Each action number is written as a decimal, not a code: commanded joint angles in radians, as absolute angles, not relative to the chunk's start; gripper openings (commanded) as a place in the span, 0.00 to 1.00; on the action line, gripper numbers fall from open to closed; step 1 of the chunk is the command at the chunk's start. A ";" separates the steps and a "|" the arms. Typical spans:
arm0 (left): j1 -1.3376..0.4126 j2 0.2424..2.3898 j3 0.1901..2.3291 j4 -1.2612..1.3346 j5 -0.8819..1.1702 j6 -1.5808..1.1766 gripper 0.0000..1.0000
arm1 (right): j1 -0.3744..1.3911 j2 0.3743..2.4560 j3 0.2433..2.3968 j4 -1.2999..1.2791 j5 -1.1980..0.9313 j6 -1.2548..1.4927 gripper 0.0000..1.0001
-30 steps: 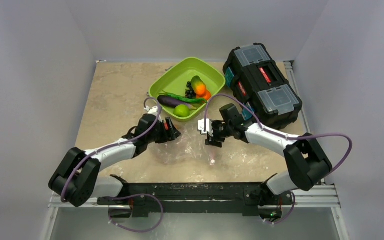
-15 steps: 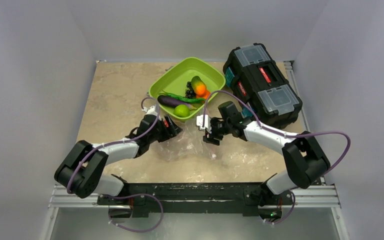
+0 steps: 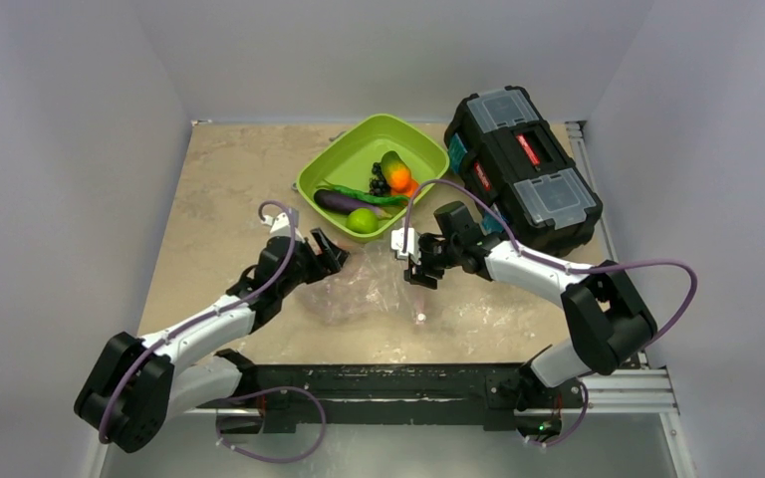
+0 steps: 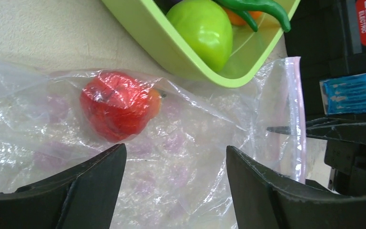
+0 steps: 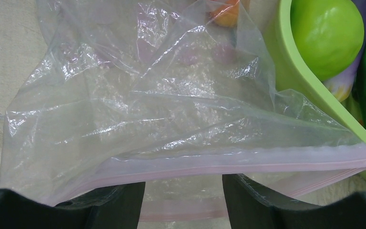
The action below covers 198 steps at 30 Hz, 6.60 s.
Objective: Open the zip-top bag and remove the fake food
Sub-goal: Pick up the fake fruit from the zipper food storage bag.
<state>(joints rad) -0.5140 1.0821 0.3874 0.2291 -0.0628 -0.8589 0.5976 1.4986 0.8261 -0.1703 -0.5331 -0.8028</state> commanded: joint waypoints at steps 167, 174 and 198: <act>-0.544 1.268 0.658 0.002 -0.072 -0.882 0.51 | 0.578 1.703 0.905 0.049 -0.617 -0.064 0.33; -0.545 1.401 0.644 0.104 -0.126 -0.955 0.40 | 0.578 1.708 0.905 0.046 -0.617 -0.068 0.33; -0.531 1.077 0.481 0.165 -0.145 -0.935 0.55 | 0.577 1.708 0.909 0.034 -0.606 -0.084 0.33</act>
<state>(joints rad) -0.5327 1.1095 0.4347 0.2138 -0.1127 -0.9852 0.5713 1.7218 0.9077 0.0200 -0.6151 -0.0719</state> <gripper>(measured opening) 0.583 0.332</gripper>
